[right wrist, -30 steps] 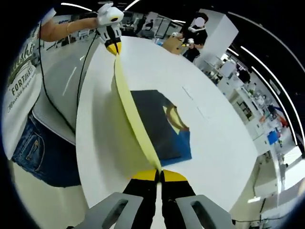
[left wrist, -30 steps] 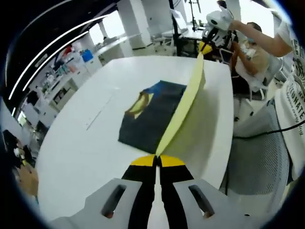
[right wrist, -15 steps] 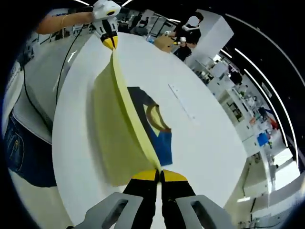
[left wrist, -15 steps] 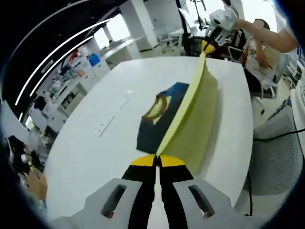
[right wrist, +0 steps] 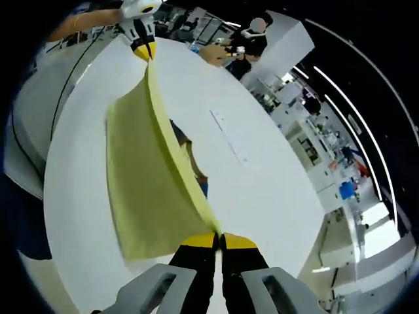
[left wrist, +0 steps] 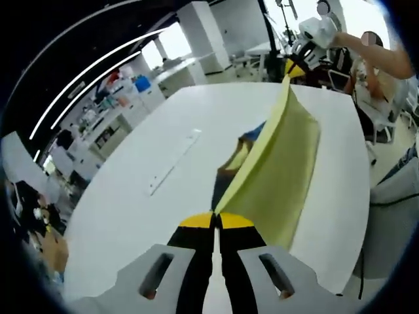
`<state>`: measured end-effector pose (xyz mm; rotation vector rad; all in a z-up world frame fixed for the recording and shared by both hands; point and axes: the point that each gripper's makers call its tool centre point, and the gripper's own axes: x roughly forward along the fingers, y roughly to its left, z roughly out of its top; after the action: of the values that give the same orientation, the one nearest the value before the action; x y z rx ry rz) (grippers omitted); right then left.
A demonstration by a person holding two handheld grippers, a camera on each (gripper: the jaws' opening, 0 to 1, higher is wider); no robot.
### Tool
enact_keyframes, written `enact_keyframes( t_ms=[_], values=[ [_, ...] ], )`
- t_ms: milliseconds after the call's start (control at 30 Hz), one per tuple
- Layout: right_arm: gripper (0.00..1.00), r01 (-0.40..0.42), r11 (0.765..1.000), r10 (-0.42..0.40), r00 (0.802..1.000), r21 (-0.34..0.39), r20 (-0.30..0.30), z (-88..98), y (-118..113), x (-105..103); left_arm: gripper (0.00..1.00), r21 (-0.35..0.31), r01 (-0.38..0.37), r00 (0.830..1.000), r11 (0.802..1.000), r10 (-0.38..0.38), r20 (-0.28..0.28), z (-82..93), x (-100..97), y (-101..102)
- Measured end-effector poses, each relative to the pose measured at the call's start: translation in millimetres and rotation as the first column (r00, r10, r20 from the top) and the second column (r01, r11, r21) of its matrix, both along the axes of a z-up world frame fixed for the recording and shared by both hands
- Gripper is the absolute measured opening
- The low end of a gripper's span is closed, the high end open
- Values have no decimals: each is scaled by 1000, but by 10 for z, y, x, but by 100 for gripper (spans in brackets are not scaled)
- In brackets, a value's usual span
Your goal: Fold the garment on the visible template until the final outline fits inside the template.
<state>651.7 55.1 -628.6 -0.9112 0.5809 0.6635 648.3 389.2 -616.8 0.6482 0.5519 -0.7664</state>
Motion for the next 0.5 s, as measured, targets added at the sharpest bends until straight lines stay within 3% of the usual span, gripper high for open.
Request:
enact_keyframes(
  t_ms=[367,500],
  values=[
    [0,93,991,-87,994,-96,66,-164,-88,509,0,-32,-85,996,996,86,28,-41,468,-57],
    [0,121,988,-112,990,-101,84,-222,-86,661,0,-29,-113,994,993,113,5,-180,617,-43]
  ],
)
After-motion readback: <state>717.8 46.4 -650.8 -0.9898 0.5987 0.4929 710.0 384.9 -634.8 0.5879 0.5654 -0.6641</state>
